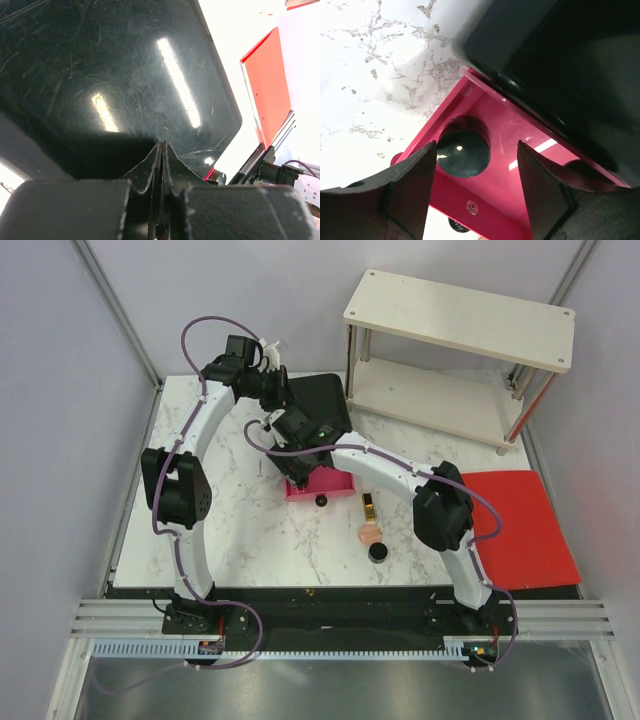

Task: Organize the makeup

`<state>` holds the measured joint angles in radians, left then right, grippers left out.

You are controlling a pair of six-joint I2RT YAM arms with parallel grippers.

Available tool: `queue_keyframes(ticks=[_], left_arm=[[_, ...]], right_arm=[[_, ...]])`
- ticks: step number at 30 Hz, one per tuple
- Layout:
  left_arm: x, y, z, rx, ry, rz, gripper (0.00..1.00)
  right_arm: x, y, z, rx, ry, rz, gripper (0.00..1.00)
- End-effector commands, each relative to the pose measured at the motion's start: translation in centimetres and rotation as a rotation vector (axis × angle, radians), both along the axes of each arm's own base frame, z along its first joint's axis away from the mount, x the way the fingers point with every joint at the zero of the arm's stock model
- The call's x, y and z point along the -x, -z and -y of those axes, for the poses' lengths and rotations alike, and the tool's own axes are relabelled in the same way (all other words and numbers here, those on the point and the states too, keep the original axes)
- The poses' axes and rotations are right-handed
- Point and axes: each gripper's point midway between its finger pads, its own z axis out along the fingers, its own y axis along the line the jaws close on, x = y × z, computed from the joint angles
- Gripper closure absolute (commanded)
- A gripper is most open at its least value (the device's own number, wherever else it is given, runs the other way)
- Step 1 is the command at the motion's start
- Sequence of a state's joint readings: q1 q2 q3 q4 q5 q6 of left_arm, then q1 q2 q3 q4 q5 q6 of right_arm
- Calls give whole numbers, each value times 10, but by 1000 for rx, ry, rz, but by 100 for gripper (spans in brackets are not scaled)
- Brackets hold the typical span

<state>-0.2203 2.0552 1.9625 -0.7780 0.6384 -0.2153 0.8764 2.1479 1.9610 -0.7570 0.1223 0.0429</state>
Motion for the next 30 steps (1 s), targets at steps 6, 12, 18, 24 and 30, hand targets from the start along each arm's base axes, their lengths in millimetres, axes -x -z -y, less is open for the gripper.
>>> queue_keyframes(ticks=[6, 12, 18, 24, 30], left_arm=[[43, 118, -43, -295, -25, -331, 91], [42, 120, -43, -294, -25, -336, 91], [45, 123, -44, -304, -18, -343, 91], [44, 124, -44, -302, -17, -346, 91], [45, 125, -45, -311, -16, -346, 91]], right_arm=[[7, -58, 73, 7, 117, 117, 29], [57, -24, 135, 84, 154, -1, 30], [109, 5, 160, 75, 158, -146, 30], [150, 42, 172, 84, 150, -301, 30], [157, 56, 179, 121, 170, -335, 28]])
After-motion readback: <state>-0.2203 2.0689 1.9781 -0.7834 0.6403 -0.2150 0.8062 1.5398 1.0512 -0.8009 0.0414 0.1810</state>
